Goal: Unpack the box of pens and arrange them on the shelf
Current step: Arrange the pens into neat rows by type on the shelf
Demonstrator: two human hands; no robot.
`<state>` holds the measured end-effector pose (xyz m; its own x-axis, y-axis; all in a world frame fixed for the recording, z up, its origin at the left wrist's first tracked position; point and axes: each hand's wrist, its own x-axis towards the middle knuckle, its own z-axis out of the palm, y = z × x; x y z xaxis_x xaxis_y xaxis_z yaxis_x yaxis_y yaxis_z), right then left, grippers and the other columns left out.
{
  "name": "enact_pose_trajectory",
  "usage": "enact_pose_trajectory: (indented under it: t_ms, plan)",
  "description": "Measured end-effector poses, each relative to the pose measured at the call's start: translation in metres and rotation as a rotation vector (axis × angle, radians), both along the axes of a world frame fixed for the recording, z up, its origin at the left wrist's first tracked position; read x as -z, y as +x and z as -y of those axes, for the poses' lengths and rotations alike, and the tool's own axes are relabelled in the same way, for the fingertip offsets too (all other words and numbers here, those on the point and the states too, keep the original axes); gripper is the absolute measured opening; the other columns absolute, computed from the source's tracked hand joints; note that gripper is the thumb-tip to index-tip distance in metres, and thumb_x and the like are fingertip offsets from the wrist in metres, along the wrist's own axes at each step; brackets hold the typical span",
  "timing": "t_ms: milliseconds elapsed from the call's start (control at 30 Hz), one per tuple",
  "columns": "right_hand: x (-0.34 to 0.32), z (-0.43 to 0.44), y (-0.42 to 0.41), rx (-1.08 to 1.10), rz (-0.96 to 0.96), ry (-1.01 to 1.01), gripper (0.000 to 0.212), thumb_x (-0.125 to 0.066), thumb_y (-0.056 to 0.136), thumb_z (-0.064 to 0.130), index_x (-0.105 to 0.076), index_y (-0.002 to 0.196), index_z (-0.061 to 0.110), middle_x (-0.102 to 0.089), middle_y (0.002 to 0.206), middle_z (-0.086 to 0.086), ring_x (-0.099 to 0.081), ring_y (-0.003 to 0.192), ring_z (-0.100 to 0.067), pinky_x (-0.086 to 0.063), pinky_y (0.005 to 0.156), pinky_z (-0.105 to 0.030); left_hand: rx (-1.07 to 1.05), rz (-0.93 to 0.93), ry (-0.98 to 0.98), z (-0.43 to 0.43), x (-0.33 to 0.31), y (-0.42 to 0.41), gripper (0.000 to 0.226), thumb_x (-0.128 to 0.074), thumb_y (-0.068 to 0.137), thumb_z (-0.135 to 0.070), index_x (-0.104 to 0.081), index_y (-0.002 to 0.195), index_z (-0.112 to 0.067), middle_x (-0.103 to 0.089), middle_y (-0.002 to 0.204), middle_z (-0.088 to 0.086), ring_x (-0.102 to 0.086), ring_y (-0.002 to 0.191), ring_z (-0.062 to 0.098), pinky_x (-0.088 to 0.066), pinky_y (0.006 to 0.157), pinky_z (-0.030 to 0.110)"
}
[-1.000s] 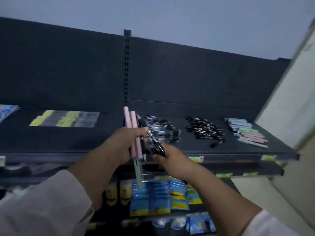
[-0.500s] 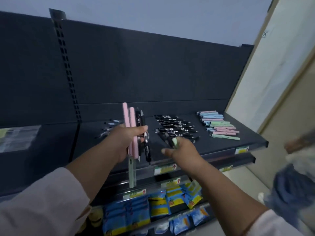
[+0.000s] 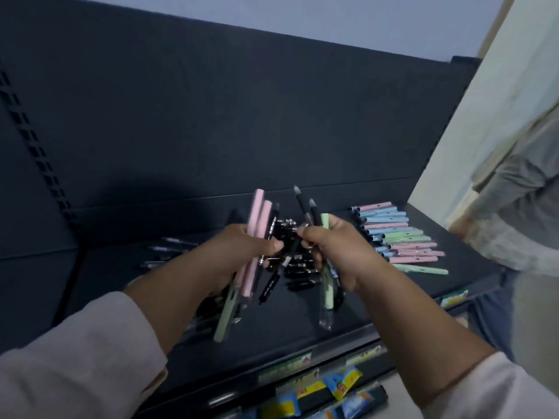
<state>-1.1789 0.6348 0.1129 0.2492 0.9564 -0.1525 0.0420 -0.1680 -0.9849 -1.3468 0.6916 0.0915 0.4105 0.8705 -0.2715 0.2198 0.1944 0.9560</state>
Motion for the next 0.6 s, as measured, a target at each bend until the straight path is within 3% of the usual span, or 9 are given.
enact_pose_trajectory:
  t_ms: [133, 267, 367, 433, 500, 600]
  plan:
    - [0.015, -0.033, 0.059, 0.123, -0.178, -0.059, 0.013, -0.058, 0.09, 0.009, -0.053, 0.08, 0.015, -0.055, 0.057, 0.0, -0.036, 0.036, -0.007, -0.03, 0.038, -0.015, -0.168, 0.045, -0.043, -0.021, 0.004, 0.015, 0.039, -0.079, 0.075, -0.028, -0.064, 0.108, -0.013, -0.069, 0.104, 0.008, -0.062, 0.101, 0.025, -0.047, 0.097, 0.044]
    - [0.036, -0.065, 0.106, 0.146, -0.274, -0.206, 0.008, -0.055, 0.091, 0.01, -0.055, 0.083, 0.013, -0.06, 0.059, 0.0, -0.038, 0.034, -0.006, -0.032, 0.034, -0.015, -0.341, 0.125, -0.112, -0.026, 0.014, 0.036, 0.047, -0.079, 0.075, -0.028, -0.059, 0.113, -0.008, -0.066, 0.091, 0.005, -0.06, 0.091, 0.023, -0.047, 0.092, 0.039]
    - [0.046, -0.083, 0.123, 0.078, -0.258, -0.292, 0.009, -0.06, 0.092, 0.014, -0.056, 0.083, 0.012, -0.062, 0.06, -0.001, -0.039, 0.032, -0.005, -0.033, 0.035, -0.013, -0.416, 0.119, -0.129, -0.026, 0.02, 0.058, 0.109, -0.089, 0.044, -0.05, -0.046, 0.135, -0.009, -0.056, 0.131, 0.011, -0.052, 0.12, 0.029, -0.039, 0.105, 0.048]
    - [0.048, -0.092, 0.132, 0.029, -0.208, -0.288, 0.017, -0.065, 0.09, 0.023, -0.055, 0.081, 0.014, -0.057, 0.062, -0.001, -0.039, 0.032, -0.005, -0.032, 0.036, -0.014, -0.458, 0.108, -0.11, -0.031, 0.024, 0.071, 0.129, -0.087, 0.03, -0.056, -0.039, 0.141, -0.01, -0.047, 0.142, 0.011, -0.046, 0.127, 0.029, -0.036, 0.108, 0.048]
    - [0.048, -0.1, 0.139, -0.035, -0.23, -0.283, 0.022, -0.061, 0.092, 0.03, -0.052, 0.077, 0.017, -0.052, 0.058, 0.0, -0.04, 0.034, -0.007, -0.032, 0.038, -0.016, -0.498, 0.111, -0.109, -0.028, 0.019, 0.086, 0.103, -0.088, 0.048, -0.048, -0.047, 0.134, -0.006, -0.056, 0.132, 0.011, -0.054, 0.119, 0.027, -0.042, 0.103, 0.044]
    - [0.044, -0.105, 0.144, -0.175, -0.404, -0.348, 0.027, -0.04, 0.098, 0.026, -0.054, 0.077, 0.017, -0.051, 0.053, 0.001, -0.044, 0.04, -0.01, -0.033, 0.048, -0.023, -0.513, 0.113, -0.108, -0.024, 0.019, 0.107, 0.026, -0.075, 0.08, -0.02, -0.062, 0.098, -0.007, -0.068, 0.086, 0.007, -0.065, 0.07, 0.015, -0.05, 0.068, 0.027]
